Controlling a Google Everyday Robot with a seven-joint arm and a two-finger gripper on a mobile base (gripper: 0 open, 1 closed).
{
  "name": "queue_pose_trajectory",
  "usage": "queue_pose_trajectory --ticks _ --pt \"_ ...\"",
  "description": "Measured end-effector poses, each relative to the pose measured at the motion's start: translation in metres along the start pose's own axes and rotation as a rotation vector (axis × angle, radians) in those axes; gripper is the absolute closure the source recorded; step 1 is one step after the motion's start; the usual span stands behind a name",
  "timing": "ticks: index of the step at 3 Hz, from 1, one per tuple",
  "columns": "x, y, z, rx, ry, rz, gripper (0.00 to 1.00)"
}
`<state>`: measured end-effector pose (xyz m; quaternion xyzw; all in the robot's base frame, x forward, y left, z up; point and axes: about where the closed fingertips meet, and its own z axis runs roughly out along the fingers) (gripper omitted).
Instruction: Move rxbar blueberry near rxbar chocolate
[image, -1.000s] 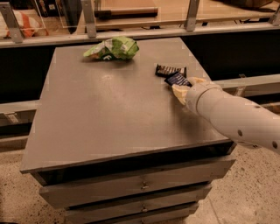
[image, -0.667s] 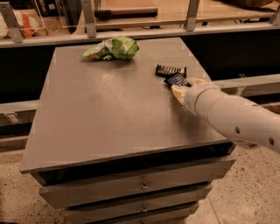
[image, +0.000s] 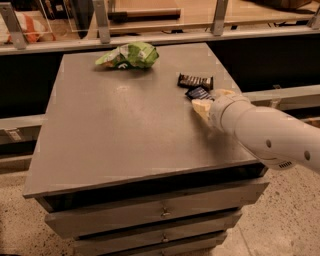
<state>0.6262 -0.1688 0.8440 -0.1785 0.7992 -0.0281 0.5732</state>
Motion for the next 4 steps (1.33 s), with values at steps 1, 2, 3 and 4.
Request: queue_pose_trajectory --ticks 1,2,3,4 --pt "-0.004 -0.001 -0.001 0.001 -0.002 0.012 0.00" --pt "-0.015 -0.008 -0.008 -0.002 -0.015 0.042 0.00" --pt "-0.037 -0.023 -0.019 -0.014 -0.045 0.076 0.00" --pt "-0.046 -0.045 -0.027 -0.035 -0.045 0.099 0.00"
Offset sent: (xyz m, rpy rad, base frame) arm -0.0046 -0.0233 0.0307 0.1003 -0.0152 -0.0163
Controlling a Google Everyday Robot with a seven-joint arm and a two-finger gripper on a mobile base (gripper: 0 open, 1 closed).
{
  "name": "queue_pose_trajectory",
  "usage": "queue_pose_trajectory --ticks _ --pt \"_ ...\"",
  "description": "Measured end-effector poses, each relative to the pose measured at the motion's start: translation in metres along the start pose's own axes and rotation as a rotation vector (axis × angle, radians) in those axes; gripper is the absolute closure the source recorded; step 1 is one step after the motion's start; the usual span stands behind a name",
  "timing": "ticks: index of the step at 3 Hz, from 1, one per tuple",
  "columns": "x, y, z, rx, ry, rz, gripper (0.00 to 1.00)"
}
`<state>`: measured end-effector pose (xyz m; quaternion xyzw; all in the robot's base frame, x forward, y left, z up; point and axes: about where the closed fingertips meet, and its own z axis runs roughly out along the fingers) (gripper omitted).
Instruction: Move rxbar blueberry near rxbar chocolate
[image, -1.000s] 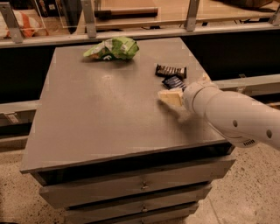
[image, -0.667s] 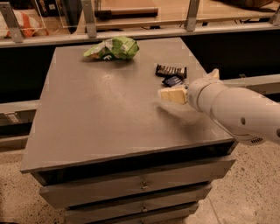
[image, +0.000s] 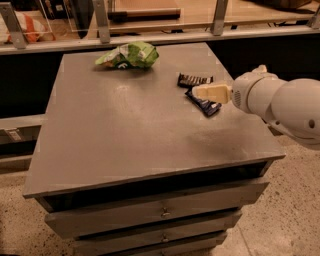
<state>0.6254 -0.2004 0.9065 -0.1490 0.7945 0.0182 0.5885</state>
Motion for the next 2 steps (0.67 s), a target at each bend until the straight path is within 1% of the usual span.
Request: queue_pose_trajectory --ticks 1,2 --pt "0.000 -0.006 0.006 -0.096 0.019 0.000 0.00" --pt "0.016 -0.054 -0.010 -0.092 0.016 -0.038 0.00"
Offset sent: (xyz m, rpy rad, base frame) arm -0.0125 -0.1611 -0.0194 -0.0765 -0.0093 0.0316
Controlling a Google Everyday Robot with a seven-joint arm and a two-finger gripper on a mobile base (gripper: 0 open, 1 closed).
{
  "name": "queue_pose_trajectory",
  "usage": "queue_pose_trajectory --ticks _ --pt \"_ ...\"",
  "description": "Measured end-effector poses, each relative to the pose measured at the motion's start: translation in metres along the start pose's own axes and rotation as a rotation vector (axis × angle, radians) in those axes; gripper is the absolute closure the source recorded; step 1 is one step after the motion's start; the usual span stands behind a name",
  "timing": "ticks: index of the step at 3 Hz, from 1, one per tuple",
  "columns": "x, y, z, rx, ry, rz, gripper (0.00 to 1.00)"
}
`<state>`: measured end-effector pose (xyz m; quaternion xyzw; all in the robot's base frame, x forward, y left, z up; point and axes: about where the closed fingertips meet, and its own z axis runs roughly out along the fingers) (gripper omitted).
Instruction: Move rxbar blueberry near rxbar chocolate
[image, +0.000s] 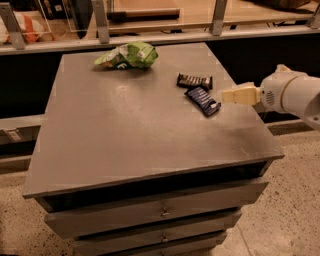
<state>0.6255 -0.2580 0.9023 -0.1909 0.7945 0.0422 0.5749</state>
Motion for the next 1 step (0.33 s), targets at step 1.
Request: queue_pose_trajectory --ticks 1 --pt "0.0049 -0.0140 -0.0098 0.025 0.001 -0.014 0.00"
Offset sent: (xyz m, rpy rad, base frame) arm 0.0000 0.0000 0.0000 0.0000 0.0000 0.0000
